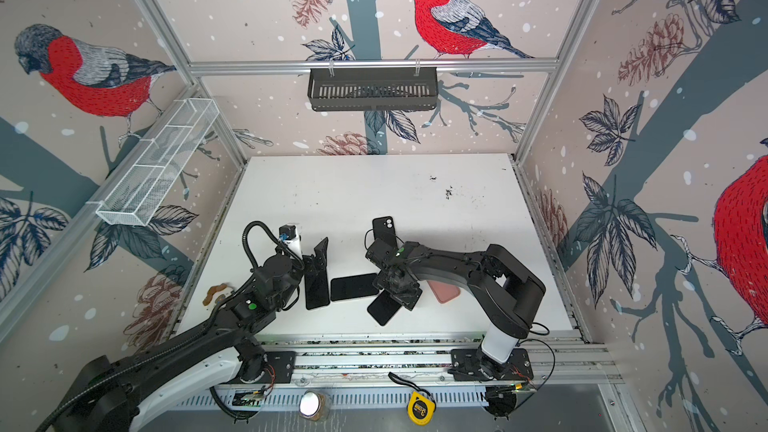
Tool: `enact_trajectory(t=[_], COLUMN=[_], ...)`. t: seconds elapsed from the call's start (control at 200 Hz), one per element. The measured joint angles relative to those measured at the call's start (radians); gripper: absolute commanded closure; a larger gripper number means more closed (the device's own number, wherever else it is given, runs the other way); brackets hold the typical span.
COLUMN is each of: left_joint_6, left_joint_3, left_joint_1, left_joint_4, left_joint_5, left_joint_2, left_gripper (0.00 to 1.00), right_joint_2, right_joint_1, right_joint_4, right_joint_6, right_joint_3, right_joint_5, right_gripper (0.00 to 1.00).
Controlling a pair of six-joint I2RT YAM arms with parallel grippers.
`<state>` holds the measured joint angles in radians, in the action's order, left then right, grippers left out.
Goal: Put the phone into the phone case
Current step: 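Grasp the purple-rimmed phone with the right gripper and lift it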
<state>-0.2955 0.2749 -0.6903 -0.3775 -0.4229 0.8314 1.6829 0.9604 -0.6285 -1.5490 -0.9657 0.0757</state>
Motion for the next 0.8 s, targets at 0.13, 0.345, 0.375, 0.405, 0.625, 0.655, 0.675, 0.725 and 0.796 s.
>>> enact_trajectory(t=[0.13,0.345,0.375,0.405,0.625,0.655,0.675,0.725,0.796], left_joint_6=[0.0,0.0,0.0,0.0,0.0,0.0,0.0,0.0,0.0], left_joint_3=[-0.01,-0.013,-0.013,-0.013,-0.013,-0.013,-0.013,-0.013,-0.013], left_joint_1=[0.0,0.0,0.0,0.0,0.0,0.0,0.0,0.0,0.0], left_joint_4=[0.0,0.0,-0.001,-0.001,-0.001,-0.001,-0.001,-0.001,-0.001], left_joint_5=[0.0,0.0,0.0,0.0,0.0,0.0,0.0,0.0,0.0], left_joint_2=[-0.014,-0.021,-0.021,-0.02,-0.019,-0.019,-0.019,-0.018,-0.018], left_gripper=[0.14,0.14,0.14,0.14,0.14,0.14,0.14,0.14,0.14], right_joint_2=[-0.012,0.003,0.006,0.01,0.037,0.037,0.038,0.042,0.053], right_joint_1=[-0.005,-0.036,-0.041,-0.044,-0.06,-0.063,-0.064,-0.065,-0.062], right_joint_4=[0.006,-0.02,-0.025,-0.029,-0.097,-0.106,-0.11,-0.115,-0.116], right_joint_6=[-0.002,0.037,0.048,0.062,0.166,0.175,0.185,0.21,0.23], right_joint_3=[0.017,0.015,0.011,0.006,-0.052,-0.058,-0.062,-0.072,-0.081], right_joint_5=[-0.001,0.0,0.0,-0.007,-0.127,-0.143,-0.151,-0.164,-0.165], right_gripper=[0.13,0.16,0.17,0.18,0.16,0.12,0.09,0.05,0.03])
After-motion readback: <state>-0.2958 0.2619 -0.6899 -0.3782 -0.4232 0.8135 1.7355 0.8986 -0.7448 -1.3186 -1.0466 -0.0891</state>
